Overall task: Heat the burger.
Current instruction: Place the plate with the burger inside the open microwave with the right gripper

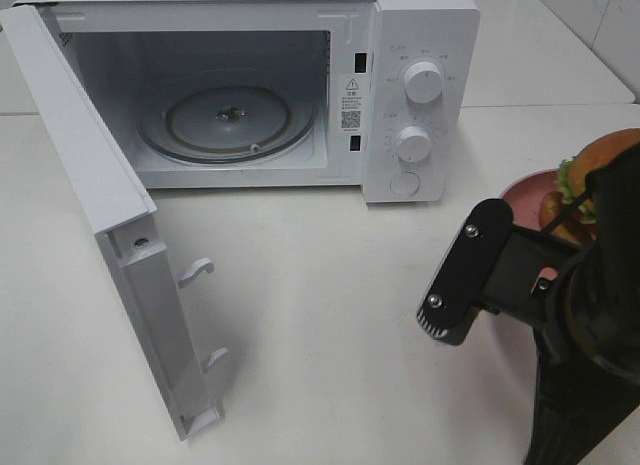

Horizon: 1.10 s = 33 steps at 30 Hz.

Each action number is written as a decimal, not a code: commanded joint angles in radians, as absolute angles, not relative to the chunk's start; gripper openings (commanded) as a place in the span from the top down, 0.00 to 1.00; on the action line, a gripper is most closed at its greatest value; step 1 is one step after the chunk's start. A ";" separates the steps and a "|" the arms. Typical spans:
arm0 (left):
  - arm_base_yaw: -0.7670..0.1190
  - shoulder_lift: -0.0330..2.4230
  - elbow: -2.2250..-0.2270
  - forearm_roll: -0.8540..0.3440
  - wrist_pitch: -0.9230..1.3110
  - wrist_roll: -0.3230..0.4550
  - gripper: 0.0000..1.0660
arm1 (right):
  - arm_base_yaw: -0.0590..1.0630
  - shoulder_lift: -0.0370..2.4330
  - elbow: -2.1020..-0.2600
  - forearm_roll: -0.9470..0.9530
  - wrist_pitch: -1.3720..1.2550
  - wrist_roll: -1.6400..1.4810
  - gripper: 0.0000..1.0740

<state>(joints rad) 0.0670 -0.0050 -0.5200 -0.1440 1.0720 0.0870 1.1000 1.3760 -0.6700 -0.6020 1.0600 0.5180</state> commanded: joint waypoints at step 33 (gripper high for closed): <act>0.063 -0.022 -0.518 -0.152 1.073 0.082 0.08 | 1.368 1.369 -0.668 -0.793 0.882 0.136 1.00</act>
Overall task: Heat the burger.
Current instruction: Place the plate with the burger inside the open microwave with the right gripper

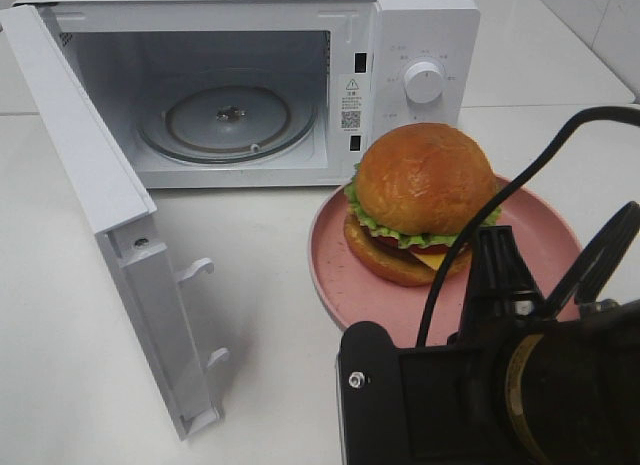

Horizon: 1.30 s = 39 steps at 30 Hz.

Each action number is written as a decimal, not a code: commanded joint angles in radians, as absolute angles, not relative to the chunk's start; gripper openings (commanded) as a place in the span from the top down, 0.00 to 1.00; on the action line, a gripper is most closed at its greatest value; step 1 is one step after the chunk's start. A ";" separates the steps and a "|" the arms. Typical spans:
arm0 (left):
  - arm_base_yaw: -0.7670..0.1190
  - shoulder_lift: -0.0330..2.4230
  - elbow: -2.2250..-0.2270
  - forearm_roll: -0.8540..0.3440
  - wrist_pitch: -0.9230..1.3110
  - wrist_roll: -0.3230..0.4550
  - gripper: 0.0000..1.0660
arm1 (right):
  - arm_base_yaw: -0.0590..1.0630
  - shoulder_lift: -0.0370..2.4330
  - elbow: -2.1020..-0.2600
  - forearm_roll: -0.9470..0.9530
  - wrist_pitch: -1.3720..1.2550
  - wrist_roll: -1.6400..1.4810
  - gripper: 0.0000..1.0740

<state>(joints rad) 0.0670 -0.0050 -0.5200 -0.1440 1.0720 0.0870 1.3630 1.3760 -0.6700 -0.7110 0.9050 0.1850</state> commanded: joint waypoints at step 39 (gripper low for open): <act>0.063 -0.022 -0.518 -0.152 1.073 0.082 0.08 | 0.847 1.369 -0.668 -0.500 0.346 -0.934 1.00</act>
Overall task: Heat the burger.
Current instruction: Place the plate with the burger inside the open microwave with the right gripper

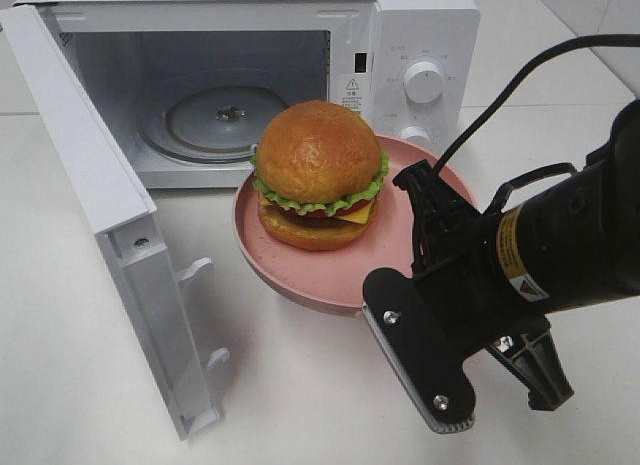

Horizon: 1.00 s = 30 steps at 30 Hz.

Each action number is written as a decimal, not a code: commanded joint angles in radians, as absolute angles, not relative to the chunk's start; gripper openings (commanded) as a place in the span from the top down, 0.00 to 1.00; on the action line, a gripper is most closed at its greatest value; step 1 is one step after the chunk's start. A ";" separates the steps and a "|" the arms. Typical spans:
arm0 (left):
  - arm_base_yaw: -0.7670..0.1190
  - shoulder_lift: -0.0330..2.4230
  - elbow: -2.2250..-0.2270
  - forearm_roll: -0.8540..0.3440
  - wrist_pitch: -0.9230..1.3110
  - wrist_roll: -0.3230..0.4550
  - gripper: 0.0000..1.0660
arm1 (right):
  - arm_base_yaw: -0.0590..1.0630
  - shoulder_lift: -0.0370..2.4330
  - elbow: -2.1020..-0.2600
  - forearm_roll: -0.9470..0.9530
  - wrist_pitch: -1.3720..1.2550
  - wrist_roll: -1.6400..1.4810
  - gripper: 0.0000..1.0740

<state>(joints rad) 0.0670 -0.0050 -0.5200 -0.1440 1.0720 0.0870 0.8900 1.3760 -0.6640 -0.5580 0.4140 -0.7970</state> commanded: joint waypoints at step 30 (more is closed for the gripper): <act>0.063 -0.022 -0.518 -0.152 1.073 0.082 0.08 | 0.700 1.460 -0.715 -0.163 0.251 -1.446 1.00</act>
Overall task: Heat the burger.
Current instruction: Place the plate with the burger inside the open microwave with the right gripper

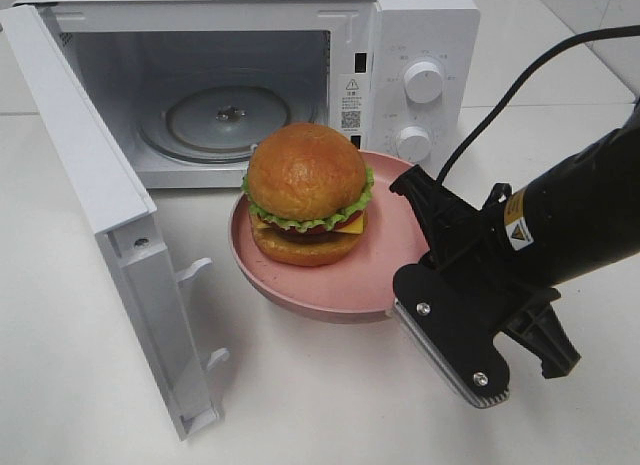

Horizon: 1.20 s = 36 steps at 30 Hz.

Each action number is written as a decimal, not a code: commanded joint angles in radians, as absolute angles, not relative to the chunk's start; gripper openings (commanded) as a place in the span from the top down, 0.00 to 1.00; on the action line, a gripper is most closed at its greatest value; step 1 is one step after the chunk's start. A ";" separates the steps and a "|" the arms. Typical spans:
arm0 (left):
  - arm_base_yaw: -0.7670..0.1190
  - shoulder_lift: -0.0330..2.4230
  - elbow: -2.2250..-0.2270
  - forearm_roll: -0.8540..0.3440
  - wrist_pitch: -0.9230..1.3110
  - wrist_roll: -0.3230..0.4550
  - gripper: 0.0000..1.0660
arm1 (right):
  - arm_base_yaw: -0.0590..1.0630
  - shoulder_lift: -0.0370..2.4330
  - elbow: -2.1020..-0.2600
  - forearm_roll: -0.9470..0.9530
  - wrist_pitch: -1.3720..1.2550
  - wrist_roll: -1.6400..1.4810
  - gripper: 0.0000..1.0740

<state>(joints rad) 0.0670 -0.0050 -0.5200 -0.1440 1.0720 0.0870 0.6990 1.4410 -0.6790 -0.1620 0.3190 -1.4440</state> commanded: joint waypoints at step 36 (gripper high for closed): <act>0.063 -0.022 -0.518 -0.152 1.073 0.082 0.08 | 0.702 1.851 -1.178 -0.123 0.304 -1.443 1.00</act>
<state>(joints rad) 0.0670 -0.0050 -0.5200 -0.1440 1.0720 0.0870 0.6990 1.8400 -1.1250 -0.1160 0.3310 -1.4430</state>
